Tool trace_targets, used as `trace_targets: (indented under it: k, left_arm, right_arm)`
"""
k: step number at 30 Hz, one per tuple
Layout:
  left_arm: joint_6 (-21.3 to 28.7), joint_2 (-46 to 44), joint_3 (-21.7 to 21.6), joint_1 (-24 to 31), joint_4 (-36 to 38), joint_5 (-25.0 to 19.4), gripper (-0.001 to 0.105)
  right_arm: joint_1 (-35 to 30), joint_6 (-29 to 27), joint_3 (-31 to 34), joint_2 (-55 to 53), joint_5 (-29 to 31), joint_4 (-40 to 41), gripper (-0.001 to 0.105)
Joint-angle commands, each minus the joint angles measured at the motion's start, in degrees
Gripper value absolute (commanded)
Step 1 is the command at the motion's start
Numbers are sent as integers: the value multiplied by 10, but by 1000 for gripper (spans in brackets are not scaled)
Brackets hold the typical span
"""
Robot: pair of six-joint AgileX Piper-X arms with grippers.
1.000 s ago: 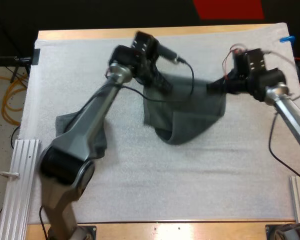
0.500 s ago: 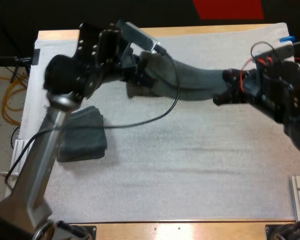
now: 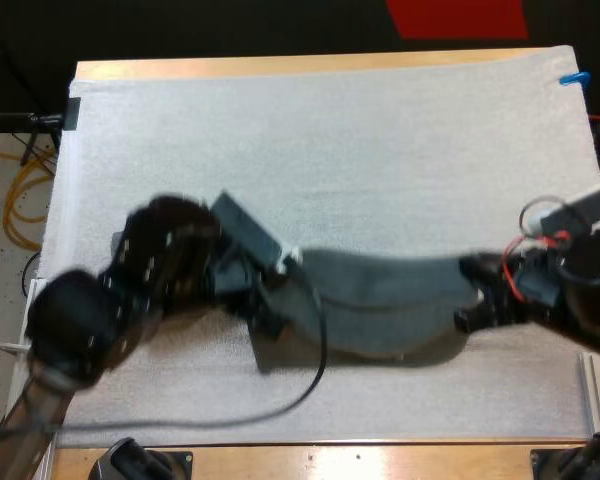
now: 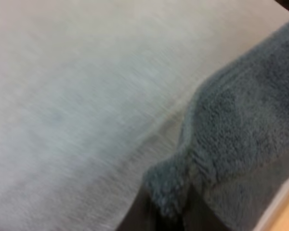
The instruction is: Pick towel from pile fold and stack
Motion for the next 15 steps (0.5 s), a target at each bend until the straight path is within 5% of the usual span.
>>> trace_targets:
  k: [1,7,15]
  left_arm:
    - [-21,-13,10,-7,-2,-2,0]
    - [-62,-80,128,-26,-59,-33,0]
    - [-41,-5,266,32,-300,-60,0]
  right_arm:
    - [9,13,-2,-3,1,37,0]
    - [37,32,26,5,43,91,0]
    - [-28,7,193,78,98,-161,0]
